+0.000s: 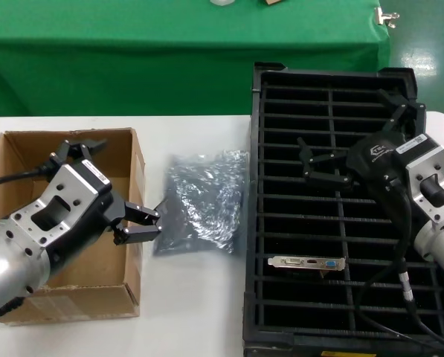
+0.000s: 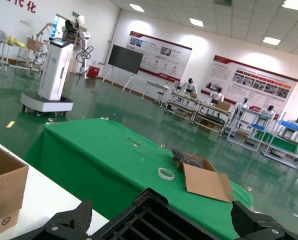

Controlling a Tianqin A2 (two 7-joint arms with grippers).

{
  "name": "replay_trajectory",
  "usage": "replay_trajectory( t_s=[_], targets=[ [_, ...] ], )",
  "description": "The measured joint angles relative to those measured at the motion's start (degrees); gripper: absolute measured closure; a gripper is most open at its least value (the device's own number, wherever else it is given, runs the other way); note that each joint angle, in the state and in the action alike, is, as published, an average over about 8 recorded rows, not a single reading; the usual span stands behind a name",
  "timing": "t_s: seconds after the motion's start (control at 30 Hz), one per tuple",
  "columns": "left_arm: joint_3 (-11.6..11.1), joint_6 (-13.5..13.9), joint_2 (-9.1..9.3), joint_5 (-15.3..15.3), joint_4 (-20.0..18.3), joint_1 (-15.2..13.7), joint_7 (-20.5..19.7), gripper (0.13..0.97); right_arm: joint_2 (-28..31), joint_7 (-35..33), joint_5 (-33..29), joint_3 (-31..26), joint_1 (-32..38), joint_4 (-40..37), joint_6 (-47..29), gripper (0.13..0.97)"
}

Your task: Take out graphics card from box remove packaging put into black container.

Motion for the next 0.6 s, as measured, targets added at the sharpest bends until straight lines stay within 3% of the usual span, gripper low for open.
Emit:
replay_trajectory(
  t_s=[0.37, 0.6],
  targets=[
    [-0.22, -0.54, -0.09, -0.98, 0.08, 0.13, 0.26, 0.191, 0.0, -0.18, 0.28, 0.02, -0.1, -0.04, 0.11, 0.129],
    [0.07, -3.63, -0.13, -4.42, 1.44, 1.11, 2.34, 0.163, -0.02, -2.21, 3.08, 0.33, -1.14, -0.44, 1.22, 0.129]
  ],
)
